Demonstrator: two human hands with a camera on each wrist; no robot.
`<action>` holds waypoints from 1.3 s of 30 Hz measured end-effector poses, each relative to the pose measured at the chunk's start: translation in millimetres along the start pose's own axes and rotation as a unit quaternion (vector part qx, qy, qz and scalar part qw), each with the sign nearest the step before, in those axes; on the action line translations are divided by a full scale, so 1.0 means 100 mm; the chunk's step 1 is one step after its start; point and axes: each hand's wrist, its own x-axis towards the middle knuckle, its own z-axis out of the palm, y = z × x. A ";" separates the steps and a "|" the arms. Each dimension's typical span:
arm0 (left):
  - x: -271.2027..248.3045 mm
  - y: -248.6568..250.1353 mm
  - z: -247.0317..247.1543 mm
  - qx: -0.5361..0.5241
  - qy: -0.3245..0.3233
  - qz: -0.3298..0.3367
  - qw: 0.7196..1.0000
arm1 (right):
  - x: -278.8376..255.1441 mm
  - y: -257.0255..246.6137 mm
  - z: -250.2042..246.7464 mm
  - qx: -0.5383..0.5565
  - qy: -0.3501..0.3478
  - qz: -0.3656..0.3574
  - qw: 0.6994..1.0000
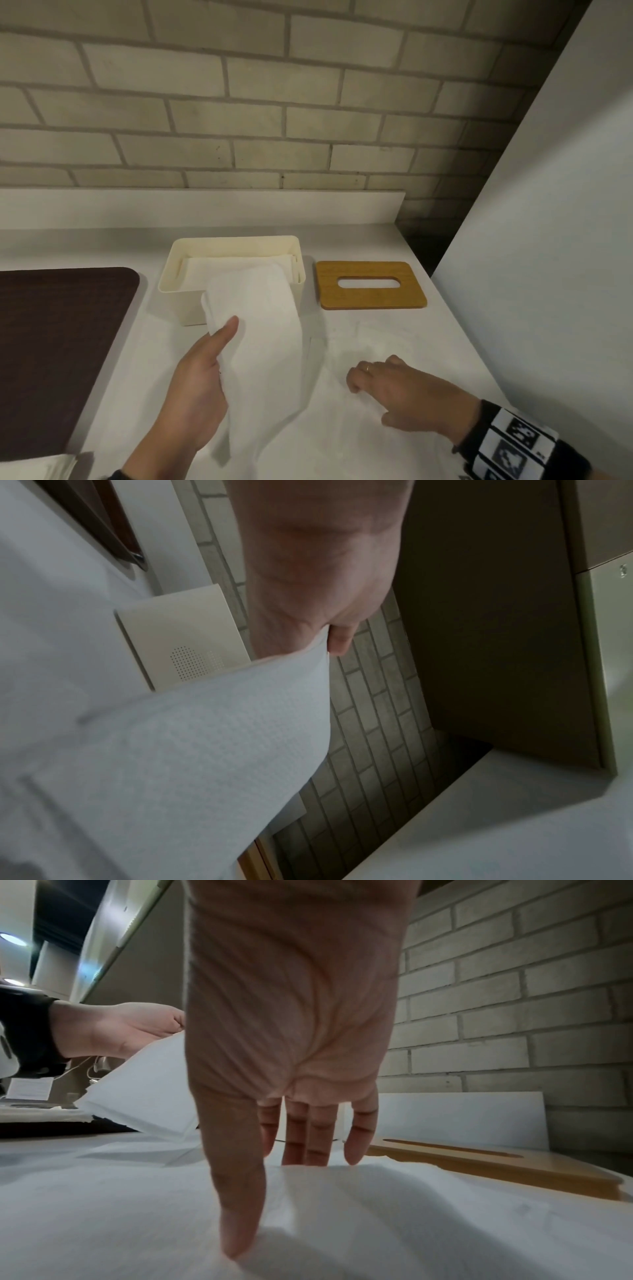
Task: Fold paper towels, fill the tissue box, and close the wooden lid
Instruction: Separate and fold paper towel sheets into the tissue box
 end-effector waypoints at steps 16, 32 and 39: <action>-0.03 -0.12 0.22 -0.011 -0.009 -0.018 1.000 | -0.21 -0.21 -0.86 0.678 0.207 0.016 0.705; 0.00 -0.07 0.15 -0.020 -0.006 0.000 1.000 | 0.27 -0.06 -0.41 0.196 0.122 0.054 0.971; 0.01 -0.06 0.08 -0.017 0.016 0.005 1.000 | 0.20 0.13 -0.10 -0.056 -0.006 -0.048 0.997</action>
